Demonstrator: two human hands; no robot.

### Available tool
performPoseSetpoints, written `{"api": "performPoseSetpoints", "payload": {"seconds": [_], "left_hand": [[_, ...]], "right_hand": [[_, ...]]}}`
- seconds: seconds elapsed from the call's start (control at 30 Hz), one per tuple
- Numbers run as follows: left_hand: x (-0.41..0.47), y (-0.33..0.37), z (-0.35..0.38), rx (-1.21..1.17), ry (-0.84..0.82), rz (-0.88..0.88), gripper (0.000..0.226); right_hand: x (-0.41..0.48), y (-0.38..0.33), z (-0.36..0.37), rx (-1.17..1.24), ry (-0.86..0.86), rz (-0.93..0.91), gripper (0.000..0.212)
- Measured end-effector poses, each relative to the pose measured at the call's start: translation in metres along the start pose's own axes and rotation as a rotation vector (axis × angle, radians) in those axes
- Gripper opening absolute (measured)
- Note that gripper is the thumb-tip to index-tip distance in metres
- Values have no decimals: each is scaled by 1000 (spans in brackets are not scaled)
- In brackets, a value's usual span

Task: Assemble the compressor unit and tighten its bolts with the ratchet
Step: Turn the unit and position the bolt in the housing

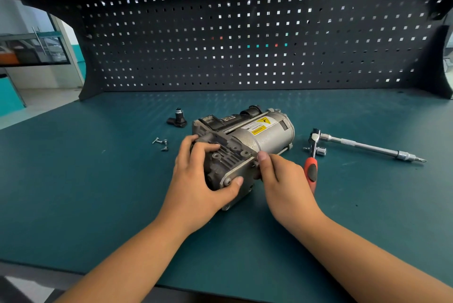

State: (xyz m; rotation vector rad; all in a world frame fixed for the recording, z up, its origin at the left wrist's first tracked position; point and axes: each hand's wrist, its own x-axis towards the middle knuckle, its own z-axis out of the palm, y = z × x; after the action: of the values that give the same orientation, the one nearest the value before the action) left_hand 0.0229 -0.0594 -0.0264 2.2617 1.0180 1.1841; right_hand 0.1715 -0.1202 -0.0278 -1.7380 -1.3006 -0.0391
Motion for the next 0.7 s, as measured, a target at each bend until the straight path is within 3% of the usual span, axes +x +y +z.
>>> {"api": "performPoseSetpoints", "payload": {"seconds": [0.2,0.37,0.57,0.7], "left_hand": [[0,1,-1,1,4,3,64],[0,0,0,3,2,-4,62],[0,0,-1,-5,8,-4,65],[0,0,-1,-7,12,7,64]], "right_hand": [[-4,2,-4,-51,-60,-101,41],[-1,5,-1,-126,-50,-137,48],[-1,4,-4,-56,-67,-85,56],[-2,4,-5,-67,-84,-97,51]]}}
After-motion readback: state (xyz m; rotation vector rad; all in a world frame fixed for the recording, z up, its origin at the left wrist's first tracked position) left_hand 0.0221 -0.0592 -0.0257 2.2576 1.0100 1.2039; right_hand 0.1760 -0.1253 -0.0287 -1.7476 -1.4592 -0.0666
